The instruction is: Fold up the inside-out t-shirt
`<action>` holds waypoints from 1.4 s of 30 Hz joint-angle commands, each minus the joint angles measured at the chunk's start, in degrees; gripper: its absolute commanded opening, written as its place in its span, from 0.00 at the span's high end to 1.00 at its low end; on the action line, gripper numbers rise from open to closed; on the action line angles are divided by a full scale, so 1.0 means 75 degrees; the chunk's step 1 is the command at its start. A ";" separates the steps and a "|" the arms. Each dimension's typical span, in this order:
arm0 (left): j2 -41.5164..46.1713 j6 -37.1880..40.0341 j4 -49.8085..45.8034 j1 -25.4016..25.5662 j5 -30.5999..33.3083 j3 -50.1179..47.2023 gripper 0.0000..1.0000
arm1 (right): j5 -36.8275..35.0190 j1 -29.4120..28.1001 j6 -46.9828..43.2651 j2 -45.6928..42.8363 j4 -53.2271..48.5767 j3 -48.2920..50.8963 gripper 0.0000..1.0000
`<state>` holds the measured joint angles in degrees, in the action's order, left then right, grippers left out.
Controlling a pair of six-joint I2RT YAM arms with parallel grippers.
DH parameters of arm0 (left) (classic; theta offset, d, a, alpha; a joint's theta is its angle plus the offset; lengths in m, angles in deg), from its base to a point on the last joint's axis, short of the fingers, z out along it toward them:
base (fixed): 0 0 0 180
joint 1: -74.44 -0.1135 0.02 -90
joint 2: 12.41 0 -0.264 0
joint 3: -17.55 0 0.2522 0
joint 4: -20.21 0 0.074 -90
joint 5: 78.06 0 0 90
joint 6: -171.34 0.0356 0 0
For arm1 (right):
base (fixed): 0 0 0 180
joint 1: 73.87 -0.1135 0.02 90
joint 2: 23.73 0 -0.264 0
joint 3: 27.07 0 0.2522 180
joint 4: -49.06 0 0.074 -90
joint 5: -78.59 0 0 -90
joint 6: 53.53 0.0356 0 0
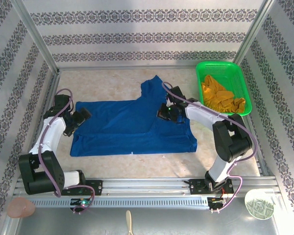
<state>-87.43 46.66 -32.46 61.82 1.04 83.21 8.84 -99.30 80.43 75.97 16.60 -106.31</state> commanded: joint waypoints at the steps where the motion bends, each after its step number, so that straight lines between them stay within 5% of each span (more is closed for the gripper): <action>1: -0.0381 0.0284 -0.0357 -0.0228 0.0558 0.0075 0.01 | 0.0672 -0.0125 0.0255 0.0809 0.0976 -0.0666 0.82; 2: -0.0541 0.0335 -0.0400 -0.0274 0.0555 0.0119 0.01 | 0.0792 -0.0137 0.0222 0.1024 0.0996 -0.0924 0.63; 3: -0.0660 0.0414 -0.0455 -0.0302 0.0481 0.0166 0.01 | 0.0753 -0.0137 0.0193 0.1105 0.0941 -0.1059 0.54; 6: -0.0821 0.0627 -0.0675 -0.0331 0.0444 0.0229 0.00 | 0.0315 -0.0136 0.0012 0.0816 0.0747 -0.0958 0.46; 8: -0.0800 0.0674 -0.0596 -0.0350 0.0477 0.0083 0.02 | -0.0020 -0.0108 -0.0096 0.0459 0.0589 -0.0696 0.45; 14: -0.1110 0.0449 -0.0086 -0.0368 0.0141 -0.0152 0.31 | -0.0332 -0.0043 -0.0063 -0.0473 0.0687 0.0389 0.46; 24: -0.1252 0.0579 -0.0016 -0.0447 0.0737 -0.0327 0.33 | -0.0660 0.0322 0.0253 -0.1840 0.0842 0.2032 0.45; 33: -0.1765 0.0756 0.0196 -0.0531 0.0800 -0.0202 0.99 | -0.0748 0.0715 0.0264 -0.2735 0.0611 0.2627 0.46; 42: -0.1914 0.0635 0.0118 -0.0646 0.0987 0.0289 1.00 | -0.0882 0.0934 0.0197 -0.3225 0.0360 0.2921 0.46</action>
<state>-101.16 51.39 -31.68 57.97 6.48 83.05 3.88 -93.07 81.94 53.37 21.05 -85.59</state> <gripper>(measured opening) 0.043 0.544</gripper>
